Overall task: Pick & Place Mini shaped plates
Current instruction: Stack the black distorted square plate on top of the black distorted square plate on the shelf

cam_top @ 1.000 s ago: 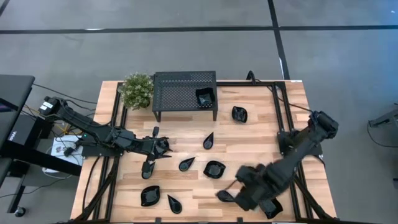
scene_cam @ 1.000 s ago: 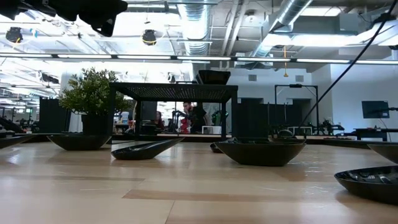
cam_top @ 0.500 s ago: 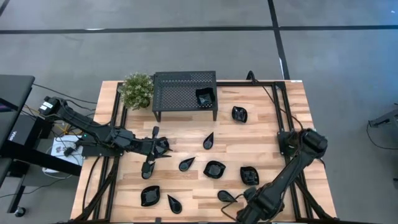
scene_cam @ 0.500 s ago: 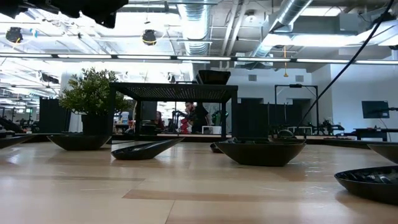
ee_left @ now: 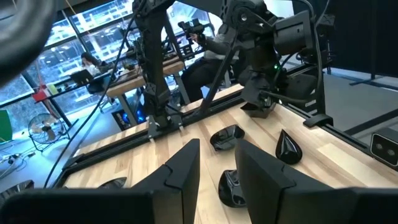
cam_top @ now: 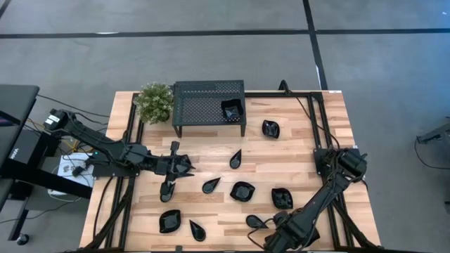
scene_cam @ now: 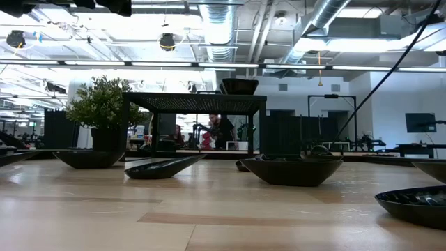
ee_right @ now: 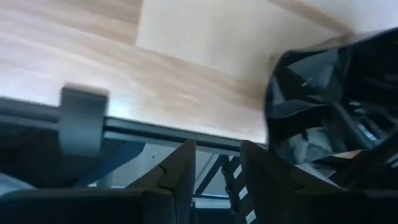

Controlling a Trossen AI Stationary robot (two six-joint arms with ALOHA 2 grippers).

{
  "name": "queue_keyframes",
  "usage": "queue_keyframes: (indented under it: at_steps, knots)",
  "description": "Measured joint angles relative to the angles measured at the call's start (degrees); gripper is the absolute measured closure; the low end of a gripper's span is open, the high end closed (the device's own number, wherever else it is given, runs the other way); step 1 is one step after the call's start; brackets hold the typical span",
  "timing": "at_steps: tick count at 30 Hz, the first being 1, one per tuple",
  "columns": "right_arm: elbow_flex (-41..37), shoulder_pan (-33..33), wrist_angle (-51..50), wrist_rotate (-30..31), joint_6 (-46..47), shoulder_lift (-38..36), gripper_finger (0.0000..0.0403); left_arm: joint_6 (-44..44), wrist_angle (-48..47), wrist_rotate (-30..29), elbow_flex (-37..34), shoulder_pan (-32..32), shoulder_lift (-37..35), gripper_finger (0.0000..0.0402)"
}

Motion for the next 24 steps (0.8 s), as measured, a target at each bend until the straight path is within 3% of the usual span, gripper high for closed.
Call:
queue_keyframes:
  at_steps: [9, 24]
  knots:
    - [-0.01, 0.75, -5.59, 0.05, -3.38, 0.0, 0.0281, -0.58, 0.0, 0.0, 0.0, 0.0, 0.0, 0.0298]
    - [-0.02, 2.34, -6.84, 4.71, -2.21, 0.04, 0.0281, -5.12, -0.03, 0.04, 0.0, 0.0, 0.0, 0.0298]
